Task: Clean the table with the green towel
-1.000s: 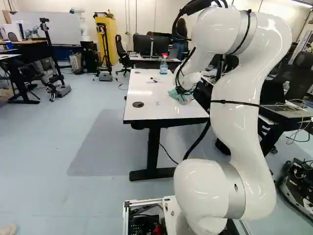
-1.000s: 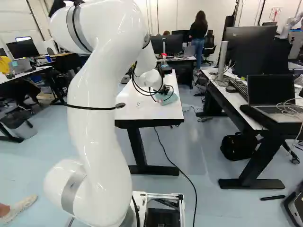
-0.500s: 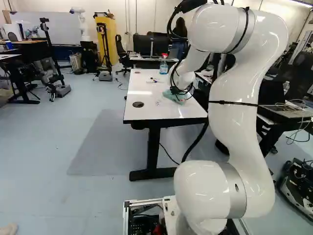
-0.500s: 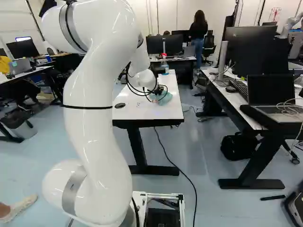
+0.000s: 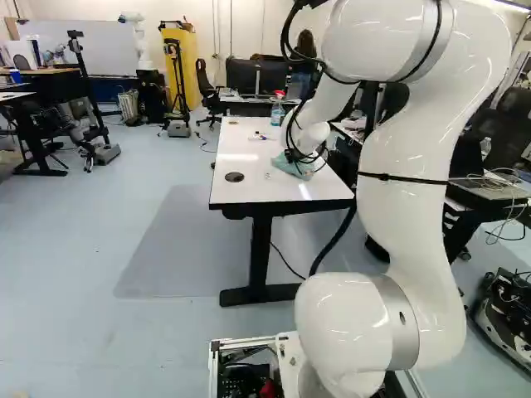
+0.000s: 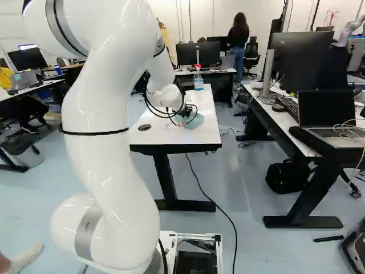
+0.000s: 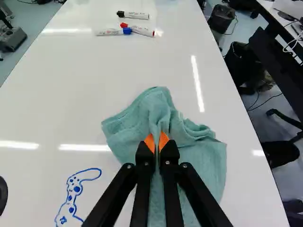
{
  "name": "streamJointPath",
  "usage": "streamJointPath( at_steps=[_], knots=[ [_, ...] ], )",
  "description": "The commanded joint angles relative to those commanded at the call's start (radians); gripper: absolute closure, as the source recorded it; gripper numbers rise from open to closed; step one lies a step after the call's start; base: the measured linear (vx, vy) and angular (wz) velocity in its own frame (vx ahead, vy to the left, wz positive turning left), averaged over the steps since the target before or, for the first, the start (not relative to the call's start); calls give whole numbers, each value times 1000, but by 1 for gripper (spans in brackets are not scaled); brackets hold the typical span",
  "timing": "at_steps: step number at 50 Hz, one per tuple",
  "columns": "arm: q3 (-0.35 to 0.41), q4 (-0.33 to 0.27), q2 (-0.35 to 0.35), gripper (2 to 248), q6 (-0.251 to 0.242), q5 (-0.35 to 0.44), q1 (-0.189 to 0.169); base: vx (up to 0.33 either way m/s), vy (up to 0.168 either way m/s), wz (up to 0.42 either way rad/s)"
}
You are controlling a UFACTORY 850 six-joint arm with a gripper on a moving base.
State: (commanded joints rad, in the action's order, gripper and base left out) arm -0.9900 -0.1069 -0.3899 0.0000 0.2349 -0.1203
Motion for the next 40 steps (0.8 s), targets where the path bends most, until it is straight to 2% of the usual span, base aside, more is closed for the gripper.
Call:
streamJointPath(
  at_steps=[11,24,40],
  knots=[
    [57,0,46,220,0,0,-8,0,0,0],
    [110,0,89,220,0,0,-35,0,0,0],
    [121,0,98,220,0,0,-82,0,0,0]
  ],
)
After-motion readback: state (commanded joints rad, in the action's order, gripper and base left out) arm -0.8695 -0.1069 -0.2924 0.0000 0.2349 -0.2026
